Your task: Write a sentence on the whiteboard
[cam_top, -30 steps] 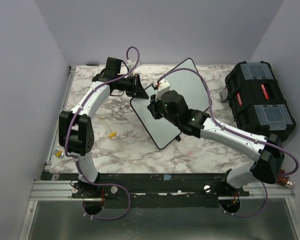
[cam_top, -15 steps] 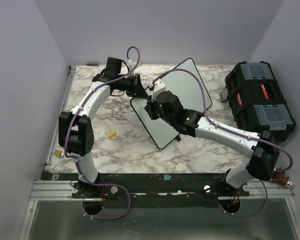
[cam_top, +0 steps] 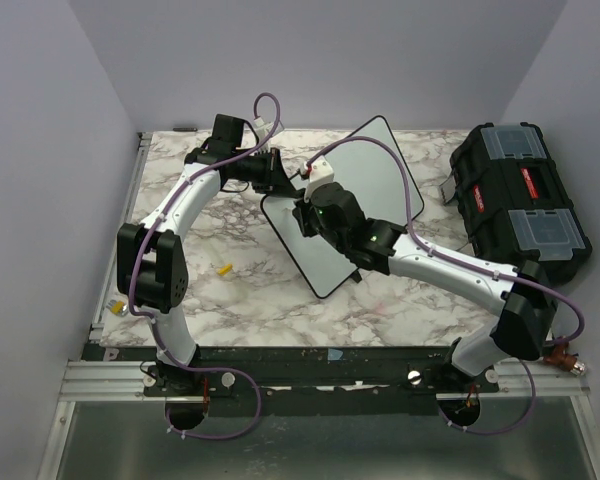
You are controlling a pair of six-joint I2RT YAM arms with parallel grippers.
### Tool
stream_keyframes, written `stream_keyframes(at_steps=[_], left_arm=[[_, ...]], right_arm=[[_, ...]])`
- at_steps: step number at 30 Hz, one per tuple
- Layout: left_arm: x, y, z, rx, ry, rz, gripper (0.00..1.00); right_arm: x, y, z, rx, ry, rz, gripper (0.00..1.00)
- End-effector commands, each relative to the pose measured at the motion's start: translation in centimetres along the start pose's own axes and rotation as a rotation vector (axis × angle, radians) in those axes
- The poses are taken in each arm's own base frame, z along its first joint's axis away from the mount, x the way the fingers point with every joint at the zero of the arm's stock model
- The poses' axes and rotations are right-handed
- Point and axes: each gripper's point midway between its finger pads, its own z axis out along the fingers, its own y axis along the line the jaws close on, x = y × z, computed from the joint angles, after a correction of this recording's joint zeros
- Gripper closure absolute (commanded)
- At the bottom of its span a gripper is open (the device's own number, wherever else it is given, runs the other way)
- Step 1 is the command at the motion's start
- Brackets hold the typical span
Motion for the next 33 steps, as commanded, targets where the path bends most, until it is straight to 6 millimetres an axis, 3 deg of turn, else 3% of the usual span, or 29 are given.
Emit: stream_keyframes(at_steps=[1, 6, 16, 26, 33], left_arm=[[-1.3, -2.1, -1.1, -0.007, -0.046, 0.113, 1.00], [-1.3, -2.2, -1.1, -0.006, -0.046, 0.117, 1.00], [-1.7, -2.4, -1.1, -0.011, -0.052, 0.118, 1.00], [-1.8, -2.2, -1.5, -0.052, -0.027, 0.117, 1.00], [-2.3, -2.0, -1.4, -0.068, -0.033, 0.107, 1.00]], right_arm=[[1.2, -0.9, 0.9, 0.074, 0.010, -0.005, 0.99], [1.4, -1.9, 1.2, 0.137, 0.008, -0.005, 0.99], [-1.0, -2.7, -0.2, 0.164, -0.053, 0.008, 0.99], [-2.2, -1.4, -3.1, 0.028, -0.097, 0.060, 0.99], [-1.4, -0.2, -3.0, -0.037, -0.084, 0.083, 0.99]])
